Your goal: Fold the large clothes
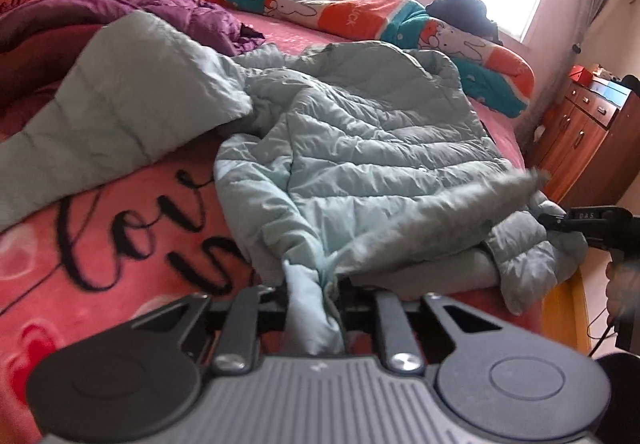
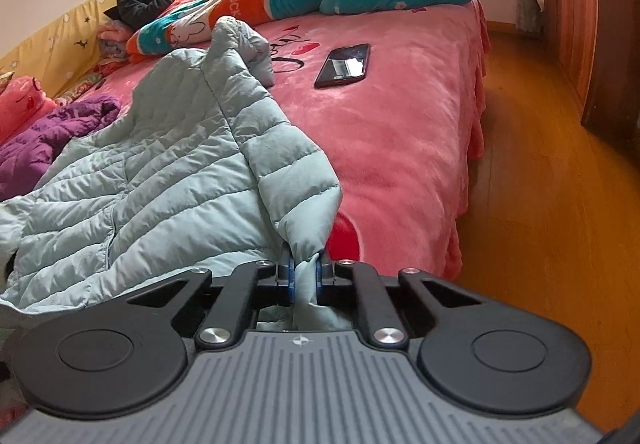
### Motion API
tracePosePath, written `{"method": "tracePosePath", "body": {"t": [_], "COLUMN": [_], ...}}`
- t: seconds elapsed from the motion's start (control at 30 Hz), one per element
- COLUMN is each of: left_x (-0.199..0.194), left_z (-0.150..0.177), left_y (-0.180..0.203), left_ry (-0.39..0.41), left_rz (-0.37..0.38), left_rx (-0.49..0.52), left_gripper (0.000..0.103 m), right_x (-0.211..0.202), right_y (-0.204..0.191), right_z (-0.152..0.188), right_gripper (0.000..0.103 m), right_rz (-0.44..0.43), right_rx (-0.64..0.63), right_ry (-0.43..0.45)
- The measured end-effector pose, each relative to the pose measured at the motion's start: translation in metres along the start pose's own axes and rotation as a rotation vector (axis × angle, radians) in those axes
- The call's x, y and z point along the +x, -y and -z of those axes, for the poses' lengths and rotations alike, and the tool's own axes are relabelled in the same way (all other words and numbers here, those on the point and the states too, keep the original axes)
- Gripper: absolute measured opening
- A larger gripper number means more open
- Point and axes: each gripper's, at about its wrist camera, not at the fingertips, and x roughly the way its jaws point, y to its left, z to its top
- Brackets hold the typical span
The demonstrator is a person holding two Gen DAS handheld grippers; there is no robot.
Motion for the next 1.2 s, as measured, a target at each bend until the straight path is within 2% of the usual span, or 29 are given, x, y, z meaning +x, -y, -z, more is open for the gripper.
{"method": "tracePosePath", "body": {"t": [0.3, 0.53, 0.63, 0.83, 0.93, 0.97, 1.03, 1.1, 1.13, 1.2], "left_x": [-0.055, -0.090, -0.095, -0.089, -0.075, -0.069, -0.051, -0.030, -0.019, 0.006], "left_z": [0.011, 0.006, 0.007, 0.004, -0.008, -0.012, -0.023, -0.034, -0.039, -0.048], "left_y": [-0.014, -0.013, -0.013, -0.016, -0.021, -0.022, -0.025, -0.031, -0.035, -0.042], "left_ry": [-0.004, 0.082, 0.102, 0.112, 0.123, 0.132, 0.143, 0.138, 0.135, 0.128], "left_rz": [-0.012, -0.012, -0.014, -0.033, -0.021, -0.026, -0.026, -0.018, -0.013, 0.003], "left_rx": [-0.053, -0.027, -0.024, -0.041, -0.064, -0.067, -0.077, -0.096, -0.110, -0.145], "left_gripper": [0.010, 0.009, 0.009, 0.011, 0.021, 0.028, 0.038, 0.046, 0.047, 0.057], "right_x": [-0.050, -0.086, -0.097, -0.105, -0.105, -0.104, -0.102, -0.099, -0.099, -0.094], "right_y": [0.000, -0.001, 0.000, 0.014, 0.012, 0.010, 0.002, -0.008, -0.011, -0.024], "right_z": [0.020, 0.030, 0.037, 0.043, 0.043, 0.043, 0.042, 0.040, 0.039, 0.034], "right_gripper": [0.009, 0.008, 0.007, 0.007, 0.014, 0.019, 0.032, 0.063, 0.065, 0.071], "right_rz": [-0.030, -0.047, -0.019, 0.022, -0.004, -0.010, -0.018, -0.029, -0.039, -0.057], "right_rx": [-0.065, -0.094, -0.109, -0.043, 0.006, 0.015, 0.016, 0.008, 0.001, -0.013], "right_ry": [0.004, 0.002, 0.002, 0.002, -0.006, -0.006, -0.001, 0.011, 0.019, 0.028]}}
